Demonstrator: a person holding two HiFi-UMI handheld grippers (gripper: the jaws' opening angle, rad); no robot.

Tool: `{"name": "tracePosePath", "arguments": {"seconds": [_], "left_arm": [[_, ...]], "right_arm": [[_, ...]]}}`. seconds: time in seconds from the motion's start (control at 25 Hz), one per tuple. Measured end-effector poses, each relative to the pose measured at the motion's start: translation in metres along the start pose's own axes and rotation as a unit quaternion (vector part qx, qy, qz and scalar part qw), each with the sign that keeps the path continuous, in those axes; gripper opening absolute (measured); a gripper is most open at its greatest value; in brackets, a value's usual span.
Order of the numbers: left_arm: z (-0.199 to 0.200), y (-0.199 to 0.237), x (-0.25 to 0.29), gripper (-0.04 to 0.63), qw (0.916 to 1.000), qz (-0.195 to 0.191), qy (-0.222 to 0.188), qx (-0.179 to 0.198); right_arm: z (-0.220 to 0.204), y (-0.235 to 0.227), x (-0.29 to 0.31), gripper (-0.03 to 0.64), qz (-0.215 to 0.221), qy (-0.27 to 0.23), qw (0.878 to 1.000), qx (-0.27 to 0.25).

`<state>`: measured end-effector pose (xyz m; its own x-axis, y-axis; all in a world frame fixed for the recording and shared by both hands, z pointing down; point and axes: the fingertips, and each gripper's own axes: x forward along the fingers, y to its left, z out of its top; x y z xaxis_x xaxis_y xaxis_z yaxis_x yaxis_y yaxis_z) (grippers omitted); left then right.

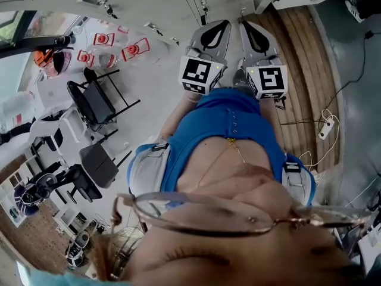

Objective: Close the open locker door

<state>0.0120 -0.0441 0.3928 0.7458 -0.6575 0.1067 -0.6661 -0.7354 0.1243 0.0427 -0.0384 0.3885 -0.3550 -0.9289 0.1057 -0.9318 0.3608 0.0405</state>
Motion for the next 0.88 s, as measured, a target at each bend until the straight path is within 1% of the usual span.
{"name": "tracePosePath", "arguments": {"seconds": [0.2, 0.36, 0.56, 0.64, 0.76, 0.88], "left_arm": [[0.012, -0.003, 0.037, -0.002, 1.0, 0.006, -0.008, 0.001], [0.013, -0.005, 0.062, -0.002, 0.9999, 0.011, -0.005, -0.001], [0.017, -0.011, 0.087, -0.002, 0.9997, 0.022, -0.005, -0.003], [0.019, -0.012, 0.092, -0.002, 0.9995, 0.03, -0.006, -0.004], [0.018, -0.011, 0.099, -0.002, 0.999, 0.044, -0.006, -0.006], [0.017, -0.005, 0.103, -0.002, 0.998, 0.063, -0.006, -0.006]], "right_arm": [[0.01, -0.039, 0.004, 0.002, 0.002, -0.009, 1.0, 0.0], [0.013, -0.069, 0.005, 0.002, 0.002, -0.012, 1.0, 0.006], [0.018, -0.104, 0.002, 0.002, 0.018, -0.022, 0.999, 0.016], [0.022, -0.114, 0.0, 0.003, 0.034, -0.028, 0.999, 0.014], [0.027, -0.128, -0.001, 0.002, 0.069, -0.035, 0.997, 0.0], [0.037, -0.14, 0.001, 0.002, 0.108, -0.051, 0.993, 0.004]]}}
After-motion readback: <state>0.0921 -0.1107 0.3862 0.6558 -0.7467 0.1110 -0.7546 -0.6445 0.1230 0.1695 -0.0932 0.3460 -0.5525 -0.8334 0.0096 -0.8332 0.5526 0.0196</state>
